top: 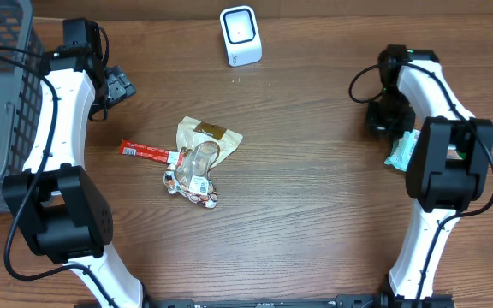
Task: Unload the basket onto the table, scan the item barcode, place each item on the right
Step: 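Move the right gripper over the brown-labelled clear snack bag, then grasp the brown-labelled snack bag and drag it right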
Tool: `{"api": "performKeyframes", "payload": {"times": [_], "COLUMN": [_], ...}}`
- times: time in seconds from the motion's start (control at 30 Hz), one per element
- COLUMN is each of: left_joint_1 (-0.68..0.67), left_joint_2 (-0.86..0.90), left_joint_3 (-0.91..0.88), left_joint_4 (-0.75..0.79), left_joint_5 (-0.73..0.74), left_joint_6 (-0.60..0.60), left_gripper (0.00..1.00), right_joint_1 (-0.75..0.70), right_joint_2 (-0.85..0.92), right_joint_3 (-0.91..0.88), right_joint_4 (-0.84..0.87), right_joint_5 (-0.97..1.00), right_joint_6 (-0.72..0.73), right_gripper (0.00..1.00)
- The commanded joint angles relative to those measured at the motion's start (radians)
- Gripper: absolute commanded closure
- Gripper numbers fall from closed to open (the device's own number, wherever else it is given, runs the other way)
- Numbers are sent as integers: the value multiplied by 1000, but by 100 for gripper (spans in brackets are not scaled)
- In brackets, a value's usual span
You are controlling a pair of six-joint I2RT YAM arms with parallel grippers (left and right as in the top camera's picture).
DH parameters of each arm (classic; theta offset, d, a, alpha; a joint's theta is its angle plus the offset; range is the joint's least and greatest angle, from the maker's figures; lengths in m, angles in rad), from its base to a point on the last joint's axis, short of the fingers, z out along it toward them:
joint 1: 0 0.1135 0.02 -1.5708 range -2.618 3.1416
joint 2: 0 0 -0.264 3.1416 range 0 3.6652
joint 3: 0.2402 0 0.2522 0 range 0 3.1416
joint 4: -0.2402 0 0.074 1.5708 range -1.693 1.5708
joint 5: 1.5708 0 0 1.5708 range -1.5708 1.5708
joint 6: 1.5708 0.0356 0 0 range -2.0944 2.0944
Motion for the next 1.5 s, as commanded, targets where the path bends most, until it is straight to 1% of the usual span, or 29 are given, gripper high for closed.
{"api": "performKeyframes", "payload": {"times": [0.0,0.1,0.23,0.3,0.43,0.47,0.5,0.53,0.6,0.7,0.77,0.87,0.93,1.1,1.33,1.47], "left_joint_1": [-7,-8,-7,-7,-7,-7,-7,-7,-7,-7,-7,-7,-7,-7,-7,-7], "left_joint_2": [-5,-5,-5,-5,-5,-5,-5,-5,-5,-5,-5,-5,-5,-5,-5,-5], "left_joint_3": [22,22,22,22,22,22,22,22,22,22,22,22,22,22,22,22], "left_joint_4": [1,1,1,1,1,1,1,1,1,1,1,1,1,1,1,1], "left_joint_5": [4,4,4,4,4,4,4,4,4,4,4,4,4,4,4,4], "left_joint_6": [-6,-6,-6,-6,-6,-6,-6,-6,-6,-6,-6,-6,-6,-6,-6,-6], "left_gripper": [0,0,0,0,0,0,0,0,0,0,0,0,0,0,0,0], "right_joint_1": [71,132,230,286,397,426,452,476,534,581,607,635,650,686,697,692], "right_joint_2": [-38,-39,-38,-38,-38,-38,-38,-39,-38,-38,-38,-38,-38,-38,-38,-38], "right_joint_3": [-4,-4,-4,-4,-4,-4,-4,-4,-4,-4,-4,-4,-4,-4,-4,-4], "right_joint_4": [24,57,119,158,257,285,312,335,394,449,484,524,550,601,580,526], "right_joint_5": [-49,-181,-459,-559,-651,-654,-654,-654,-653,-646,-646,-641,-596,-366,-317,-212], "right_joint_6": [2,-11,-83,-84,-84,-84,-84,-84,-84,-84,-84,-84,-84,-84,-84,-84], "right_gripper": [72,72,71,70,64,61,56,48,30,12,7,6,6,6,6,6]}}
